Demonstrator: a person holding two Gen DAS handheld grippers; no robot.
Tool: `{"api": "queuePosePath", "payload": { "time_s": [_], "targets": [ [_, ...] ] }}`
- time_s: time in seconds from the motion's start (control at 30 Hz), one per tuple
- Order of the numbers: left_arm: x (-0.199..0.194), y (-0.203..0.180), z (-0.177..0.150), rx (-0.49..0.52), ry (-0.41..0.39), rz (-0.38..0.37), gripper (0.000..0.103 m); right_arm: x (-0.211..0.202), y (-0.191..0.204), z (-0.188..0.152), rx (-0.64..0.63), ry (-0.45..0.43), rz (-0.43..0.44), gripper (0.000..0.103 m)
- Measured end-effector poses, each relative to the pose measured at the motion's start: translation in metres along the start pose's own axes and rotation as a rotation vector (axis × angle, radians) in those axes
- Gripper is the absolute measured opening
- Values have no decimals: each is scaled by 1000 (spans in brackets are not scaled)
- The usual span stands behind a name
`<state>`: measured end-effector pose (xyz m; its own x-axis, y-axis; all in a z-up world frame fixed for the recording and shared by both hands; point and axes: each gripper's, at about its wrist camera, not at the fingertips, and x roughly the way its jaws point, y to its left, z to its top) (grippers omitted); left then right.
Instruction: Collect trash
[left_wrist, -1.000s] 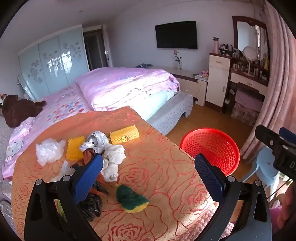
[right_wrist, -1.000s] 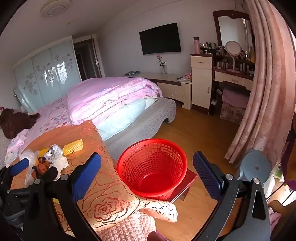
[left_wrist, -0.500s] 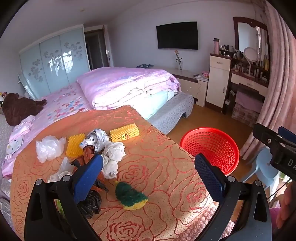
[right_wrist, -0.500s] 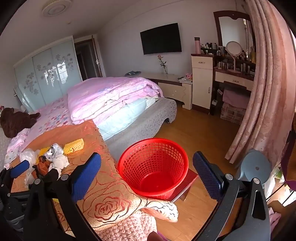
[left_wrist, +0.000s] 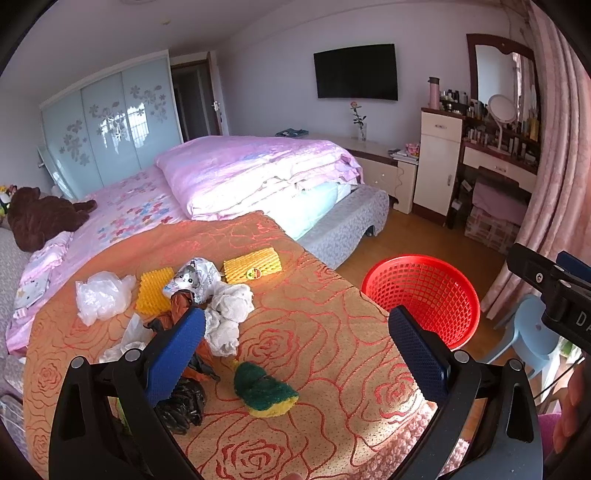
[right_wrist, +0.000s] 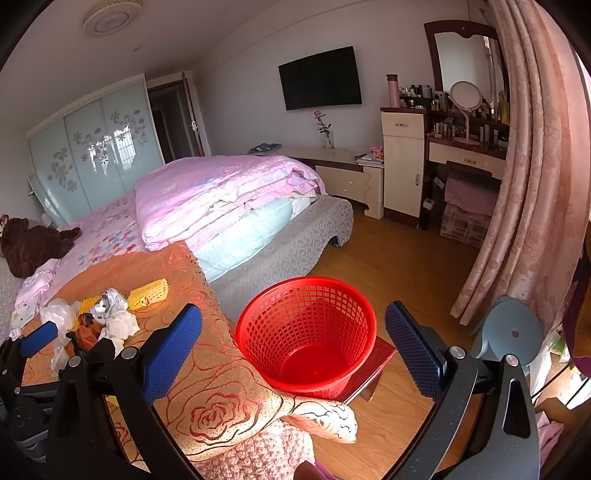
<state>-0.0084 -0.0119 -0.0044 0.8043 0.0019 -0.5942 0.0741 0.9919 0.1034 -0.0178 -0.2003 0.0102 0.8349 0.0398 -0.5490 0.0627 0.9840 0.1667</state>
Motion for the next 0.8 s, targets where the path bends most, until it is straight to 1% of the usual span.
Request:
{"api": "queuePosePath", "payload": {
  "time_s": [0.8],
  "targets": [
    [7,4,-1,-2,24,6,96,4,0,-3,4,15,4,97]
  ]
}}
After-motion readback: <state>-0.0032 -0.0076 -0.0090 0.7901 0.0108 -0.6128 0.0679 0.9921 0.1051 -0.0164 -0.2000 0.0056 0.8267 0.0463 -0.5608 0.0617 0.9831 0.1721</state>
